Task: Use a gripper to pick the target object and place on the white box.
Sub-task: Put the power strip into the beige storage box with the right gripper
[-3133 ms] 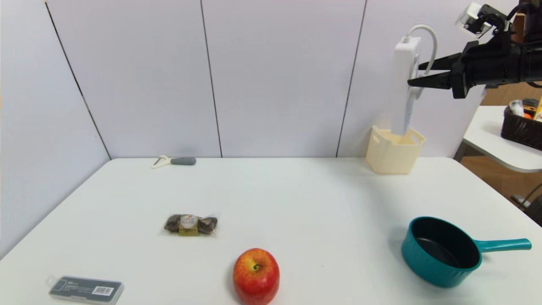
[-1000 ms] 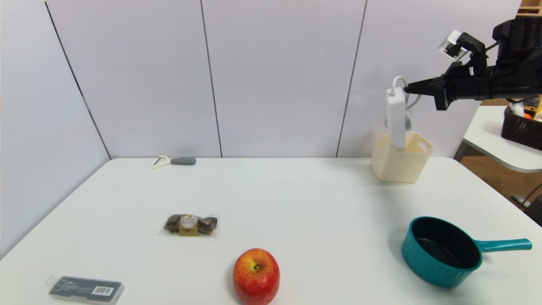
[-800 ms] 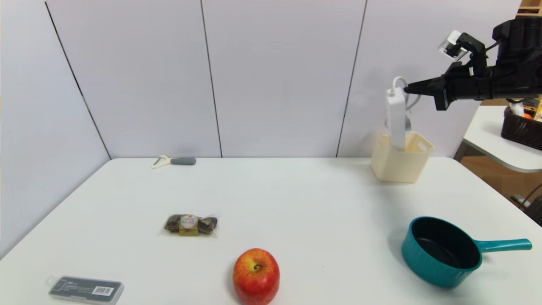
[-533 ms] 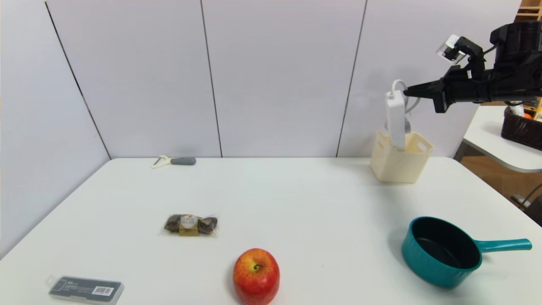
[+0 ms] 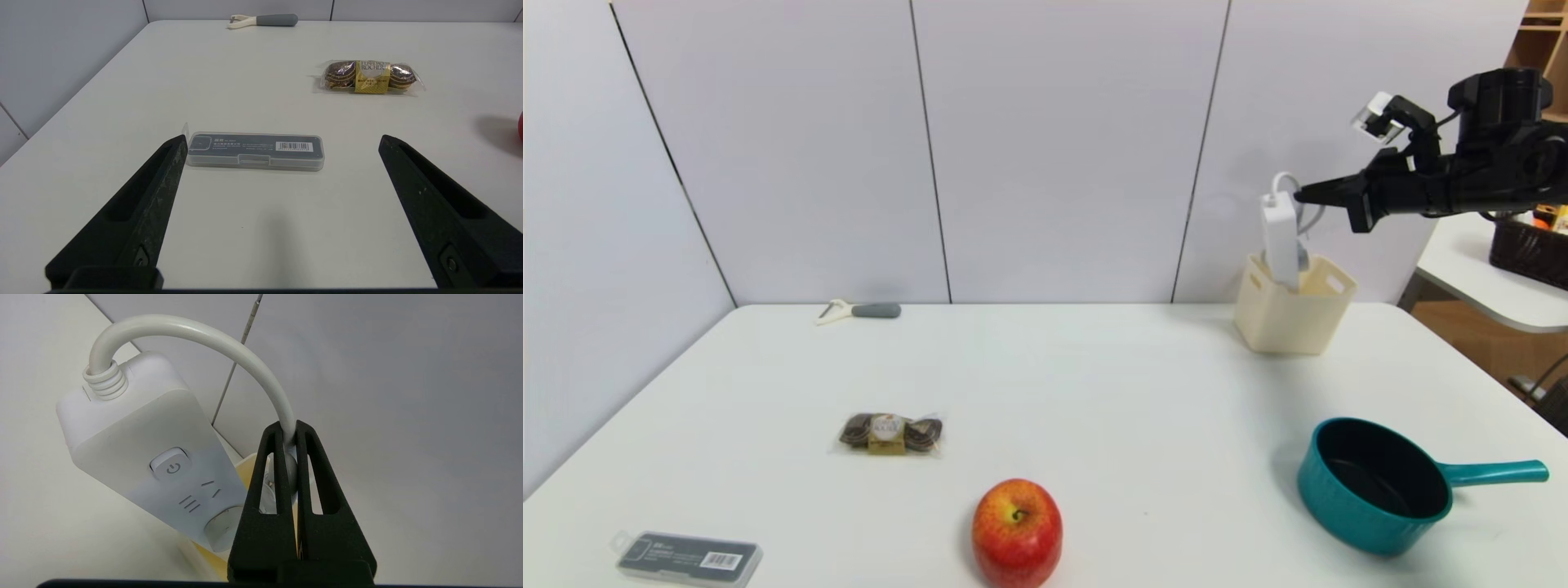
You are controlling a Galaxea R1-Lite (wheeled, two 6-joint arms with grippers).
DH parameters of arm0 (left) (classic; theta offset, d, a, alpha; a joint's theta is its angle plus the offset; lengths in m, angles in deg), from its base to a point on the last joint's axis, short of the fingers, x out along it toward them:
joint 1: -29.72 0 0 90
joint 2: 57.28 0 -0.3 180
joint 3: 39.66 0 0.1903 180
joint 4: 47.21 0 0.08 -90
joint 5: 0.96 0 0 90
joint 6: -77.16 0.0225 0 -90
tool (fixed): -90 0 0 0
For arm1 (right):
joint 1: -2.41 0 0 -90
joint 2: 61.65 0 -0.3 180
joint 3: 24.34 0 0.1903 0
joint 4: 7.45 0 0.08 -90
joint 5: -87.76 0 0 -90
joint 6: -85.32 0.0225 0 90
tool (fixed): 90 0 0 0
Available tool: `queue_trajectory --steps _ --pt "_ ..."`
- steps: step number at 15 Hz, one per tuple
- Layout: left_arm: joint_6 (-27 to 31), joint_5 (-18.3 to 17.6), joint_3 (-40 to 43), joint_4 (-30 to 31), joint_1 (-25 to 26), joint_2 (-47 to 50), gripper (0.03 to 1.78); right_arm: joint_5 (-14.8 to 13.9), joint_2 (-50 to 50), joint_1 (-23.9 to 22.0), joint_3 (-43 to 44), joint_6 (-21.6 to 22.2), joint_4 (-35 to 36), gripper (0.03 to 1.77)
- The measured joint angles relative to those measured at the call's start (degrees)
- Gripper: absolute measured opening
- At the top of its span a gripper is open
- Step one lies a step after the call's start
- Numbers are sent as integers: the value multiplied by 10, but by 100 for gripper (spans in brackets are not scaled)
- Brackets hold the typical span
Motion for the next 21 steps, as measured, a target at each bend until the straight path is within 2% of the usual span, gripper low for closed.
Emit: queue_trajectory --steps 16,17,21 --pt "0 0 0 0 0 0 169 0 32 2 0 7 22 9" --pt "0 0 0 0 0 0 169 0 33 3 0 7 23 18" --pt "0 0 0 0 0 0 169 0 35 4 0 7 22 80"
